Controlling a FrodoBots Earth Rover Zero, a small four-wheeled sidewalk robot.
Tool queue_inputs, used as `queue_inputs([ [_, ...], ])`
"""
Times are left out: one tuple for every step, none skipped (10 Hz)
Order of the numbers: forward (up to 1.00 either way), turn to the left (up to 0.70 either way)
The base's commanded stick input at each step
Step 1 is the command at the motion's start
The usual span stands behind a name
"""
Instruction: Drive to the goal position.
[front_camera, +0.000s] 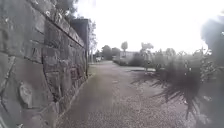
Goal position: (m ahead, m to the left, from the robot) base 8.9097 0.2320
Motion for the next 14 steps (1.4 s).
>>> queue_inputs([
  [0.0, 0.0],
  [0.0, 0.0],
  [0.0, 0.0],
  [0.0, 0.0],
  [0.37, 0.0],
  [0.59, 0.0],
  [0.7, 0.0],
  [0.7, 0.0],
  [0.7, 0.0],
  [0.7, 0.0],
  [0.7, 0.0],
  [0.7, 0.0],
  [0.7, 0.0],
  [0.7, 0.0],
])
